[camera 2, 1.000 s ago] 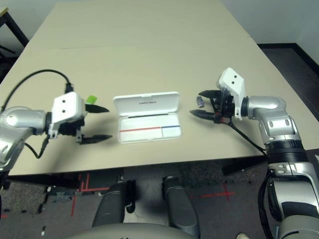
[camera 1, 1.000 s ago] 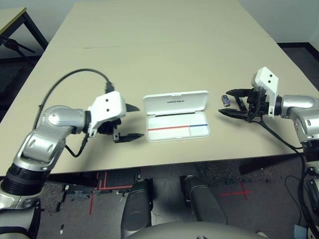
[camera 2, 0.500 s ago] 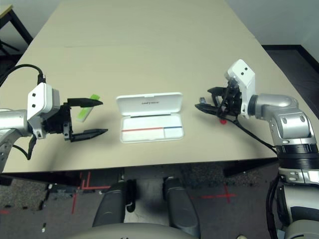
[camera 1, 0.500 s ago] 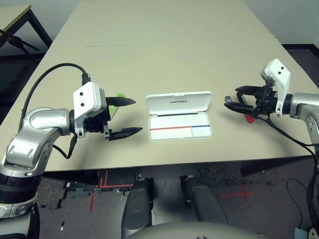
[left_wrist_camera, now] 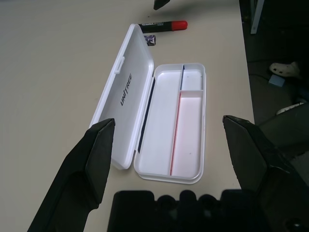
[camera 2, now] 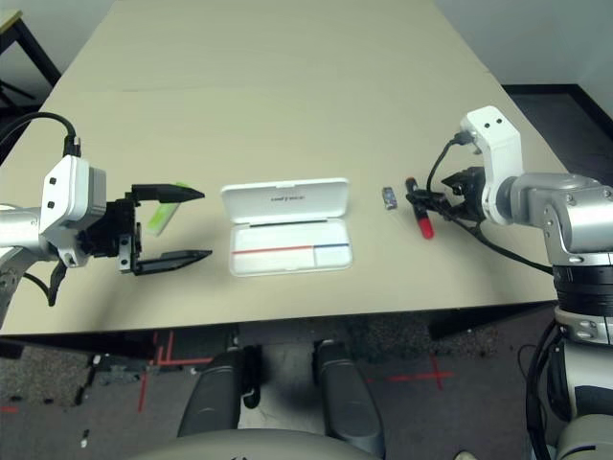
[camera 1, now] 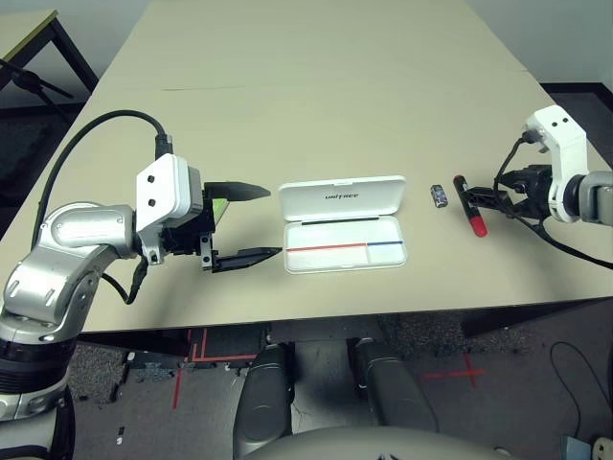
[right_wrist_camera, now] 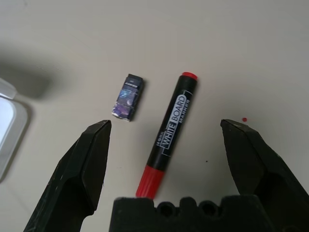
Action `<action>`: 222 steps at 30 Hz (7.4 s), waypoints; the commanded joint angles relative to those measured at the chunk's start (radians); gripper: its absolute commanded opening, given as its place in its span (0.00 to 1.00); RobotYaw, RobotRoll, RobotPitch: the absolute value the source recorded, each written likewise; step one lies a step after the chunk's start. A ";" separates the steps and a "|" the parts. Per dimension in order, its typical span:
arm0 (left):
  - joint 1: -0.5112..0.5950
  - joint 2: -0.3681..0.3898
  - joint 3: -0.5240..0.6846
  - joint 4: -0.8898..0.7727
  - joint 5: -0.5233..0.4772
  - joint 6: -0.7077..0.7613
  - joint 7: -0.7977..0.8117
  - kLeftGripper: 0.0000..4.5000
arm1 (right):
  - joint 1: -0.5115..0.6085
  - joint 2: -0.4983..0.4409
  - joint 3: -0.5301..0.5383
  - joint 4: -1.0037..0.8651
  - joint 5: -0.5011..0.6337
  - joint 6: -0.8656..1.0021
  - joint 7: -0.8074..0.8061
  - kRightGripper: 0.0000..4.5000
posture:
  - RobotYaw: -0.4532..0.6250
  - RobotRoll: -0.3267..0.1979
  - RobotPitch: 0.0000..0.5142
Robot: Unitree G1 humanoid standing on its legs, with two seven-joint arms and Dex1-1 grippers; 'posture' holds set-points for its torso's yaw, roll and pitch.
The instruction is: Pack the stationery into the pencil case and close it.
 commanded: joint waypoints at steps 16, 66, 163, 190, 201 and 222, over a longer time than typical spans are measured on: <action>0.000 0.009 0.001 -0.061 -0.026 0.004 0.046 1.00 | -0.073 0.051 0.052 0.146 -0.012 0.073 -0.088 1.00 | 0.40 0.62 0.30; -0.019 0.026 -0.037 -0.041 0.000 -0.008 0.013 1.00 | -0.063 -0.066 0.185 0.253 -0.146 -0.303 0.176 0.11 | 0.39 0.62 0.28; -0.003 0.071 -0.038 0.037 0.075 -0.051 -0.022 1.00 | 0.072 -0.142 0.115 -0.309 0.226 -0.367 0.688 0.99 | 0.39 0.62 0.31; -0.052 0.133 -0.085 0.030 0.150 0.270 0.161 1.00 | 0.180 -0.174 0.008 -0.400 0.310 -0.389 0.559 0.99 | 0.38 0.62 0.29; -0.267 -0.062 -0.092 0.216 0.234 0.738 0.547 1.00 | 0.185 -0.178 0.022 -0.395 0.302 -0.405 0.554 0.99 | 0.38 0.62 0.29; -0.307 -0.264 -0.119 0.491 0.309 0.689 0.720 1.00 | 0.210 -0.186 0.034 -0.409 0.299 -0.414 0.546 0.99 | 0.36 0.62 0.32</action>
